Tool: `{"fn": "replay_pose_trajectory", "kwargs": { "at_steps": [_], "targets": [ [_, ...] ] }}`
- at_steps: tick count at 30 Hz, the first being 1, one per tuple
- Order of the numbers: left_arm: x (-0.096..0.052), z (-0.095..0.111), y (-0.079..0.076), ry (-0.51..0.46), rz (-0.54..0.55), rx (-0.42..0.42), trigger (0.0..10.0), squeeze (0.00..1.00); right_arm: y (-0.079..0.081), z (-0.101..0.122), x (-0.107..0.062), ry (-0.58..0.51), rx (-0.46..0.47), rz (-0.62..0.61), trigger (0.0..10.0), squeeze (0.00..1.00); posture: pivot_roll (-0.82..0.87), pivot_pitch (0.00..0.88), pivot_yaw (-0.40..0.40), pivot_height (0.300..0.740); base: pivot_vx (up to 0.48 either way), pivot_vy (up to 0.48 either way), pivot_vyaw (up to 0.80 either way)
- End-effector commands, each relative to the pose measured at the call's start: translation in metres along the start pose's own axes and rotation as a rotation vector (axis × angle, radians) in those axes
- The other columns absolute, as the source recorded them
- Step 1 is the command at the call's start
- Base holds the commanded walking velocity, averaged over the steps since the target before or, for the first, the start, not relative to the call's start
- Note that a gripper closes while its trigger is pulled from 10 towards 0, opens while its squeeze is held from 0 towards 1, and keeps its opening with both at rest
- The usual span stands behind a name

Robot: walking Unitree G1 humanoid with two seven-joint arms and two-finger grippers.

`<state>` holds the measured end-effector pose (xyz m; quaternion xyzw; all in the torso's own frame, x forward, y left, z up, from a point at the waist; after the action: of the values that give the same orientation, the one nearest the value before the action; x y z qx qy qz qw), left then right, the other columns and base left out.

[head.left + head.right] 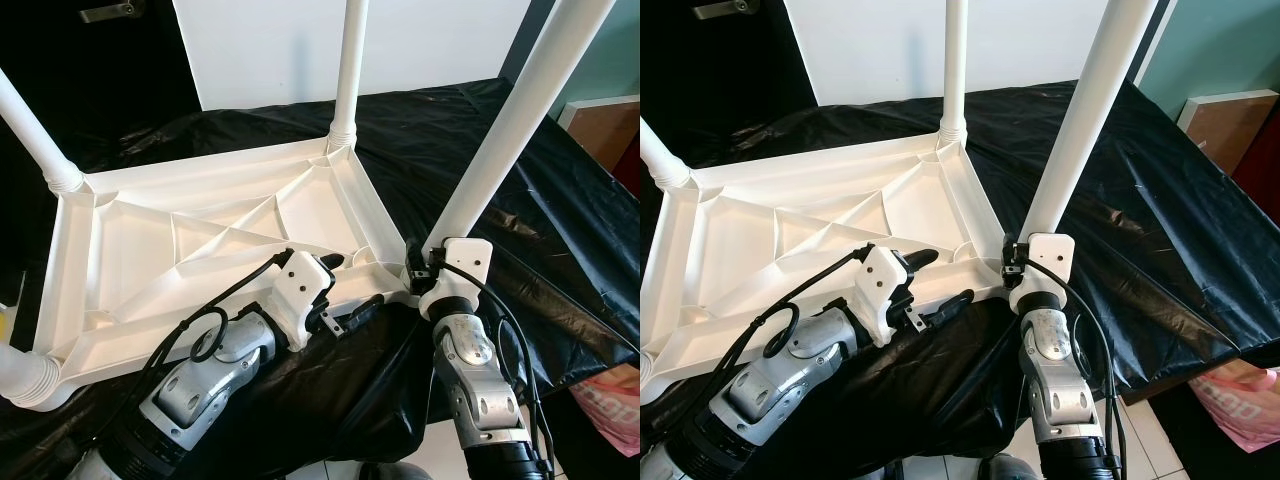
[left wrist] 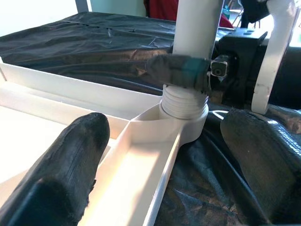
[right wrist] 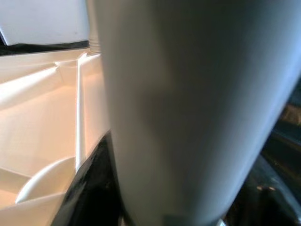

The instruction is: Building children table

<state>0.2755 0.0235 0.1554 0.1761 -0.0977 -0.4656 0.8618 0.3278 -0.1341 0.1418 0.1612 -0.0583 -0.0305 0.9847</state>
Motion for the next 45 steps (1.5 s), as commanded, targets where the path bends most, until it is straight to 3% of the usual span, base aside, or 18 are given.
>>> {"fn": "replay_pose_trajectory", "kwargs": {
  "at_steps": [1, 2, 8, 15, 16, 20, 22, 35, 36, 37, 38, 39, 40, 45],
  "targets": [
    [-0.004, 0.005, -0.026, -0.057, -0.236, 0.008, 10.0, 0.00, -0.018, -0.015, -0.006, 0.056, -0.006, -0.088, 10.0, 0.72, -0.01, 0.098, -0.028, 0.740, 0.000, 0.000, 0.00],
    [-0.004, 0.005, -0.026, -0.060, -0.235, 0.007, 10.0, 0.00, -0.016, -0.014, -0.006, 0.052, -0.003, -0.078, 10.0, 1.00, -0.01, 0.099, -0.028, 0.740, 0.000, 0.000, 0.00],
    [-0.003, 0.006, -0.026, -0.064, -0.234, 0.005, 10.0, 0.00, -0.007, -0.008, -0.007, 0.038, 0.014, -0.018, 10.0, 1.00, -0.02, 0.101, -0.026, 0.740, 0.000, 0.000, 0.00],
    [-0.003, 0.007, -0.026, -0.065, -0.237, 0.003, 10.0, 0.00, -0.008, -0.002, -0.008, 0.047, 0.019, 0.103, 10.0, 1.00, -0.02, 0.106, -0.021, 0.740, 0.000, 0.000, 0.00],
    [-0.003, 0.006, -0.026, -0.064, -0.238, 0.004, 10.0, 0.00, -0.008, -0.001, -0.007, 0.063, 0.009, 0.166, 10.0, 0.00, -0.03, 0.110, -0.018, 0.740, 0.000, 0.000, 0.00],
    [-0.003, 0.006, -0.025, -0.063, -0.238, 0.005, 10.0, 0.00, -0.008, -0.001, -0.007, 0.073, 0.004, 0.201, 10.0, 0.00, -0.03, 0.110, -0.018, 0.740, 0.000, 0.000, 0.00],
    [-0.003, 0.006, -0.024, -0.063, -0.238, 0.005, 10.0, 0.00, -0.007, 0.004, -0.002, 0.105, -0.053, 0.367, 10.0, 0.00, -0.03, 0.115, -0.011, 0.740, 0.000, 0.000, 0.00],
    [-0.002, 0.006, -0.023, -0.064, -0.235, 0.007, 10.0, 0.00, 0.006, 0.001, 0.004, 0.192, -0.154, 0.665, 10.0, 0.00, -0.03, 0.111, -0.007, 0.740, 0.000, 0.000, 0.00],
    [-0.002, 0.006, -0.022, -0.064, -0.235, 0.008, 10.0, 0.00, 0.006, 0.000, 0.006, 0.199, -0.163, 0.678, 7.0, 0.00, -0.03, 0.111, -0.007, 0.740, 0.000, 0.000, 0.00],
    [-0.002, 0.006, -0.022, -0.065, -0.235, 0.008, 10.0, 0.00, 0.005, -0.001, 0.008, 0.203, -0.171, 0.686, 7.0, 0.00, -0.03, 0.111, -0.007, 0.740, 0.000, 0.000, 0.00],
    [-0.002, 0.006, -0.022, -0.064, -0.235, 0.009, 10.0, 0.00, 0.005, -0.002, 0.009, 0.206, -0.173, 0.688, 4.8, 0.00, -0.02, 0.110, -0.008, 0.740, 0.000, 0.000, 0.00],
    [-0.002, 0.006, -0.022, -0.064, -0.233, 0.010, 10.0, 0.00, 0.002, -0.003, 0.011, 0.210, -0.181, 0.683, 1.3, 0.00, -0.02, 0.109, -0.009, 0.740, 0.000, 0.000, 0.00],
    [-0.001, 0.007, -0.021, -0.064, -0.232, 0.011, 10.0, 0.00, 0.000, -0.004, 0.012, 0.213, -0.183, 0.678, 0.0, 0.00, -0.02, 0.109, -0.010, 0.740, 0.000, 0.000, 0.00],
    [-0.002, 0.007, -0.020, -0.063, -0.229, 0.012, 10.0, 0.00, -0.006, -0.006, 0.013, 0.222, -0.193, 0.672, 0.0, 0.00, -0.02, 0.109, -0.010, 0.740, 0.000, 0.000, 0.00]
  ]
}}
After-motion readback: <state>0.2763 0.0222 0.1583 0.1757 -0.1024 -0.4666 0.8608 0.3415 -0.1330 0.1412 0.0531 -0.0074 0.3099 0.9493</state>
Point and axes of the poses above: a point about 5 cm out from each wrist's last joint towards the gripper, its own x axis pointing out of the wrist towards the gripper, its own z axis along the axis of the wrist's last joint, y = z × x, the point moved 5 cm from there along x, pointing out of the wrist towards the gripper, and after that the axes turned 15 degrees about x, right-handed, at the moved point
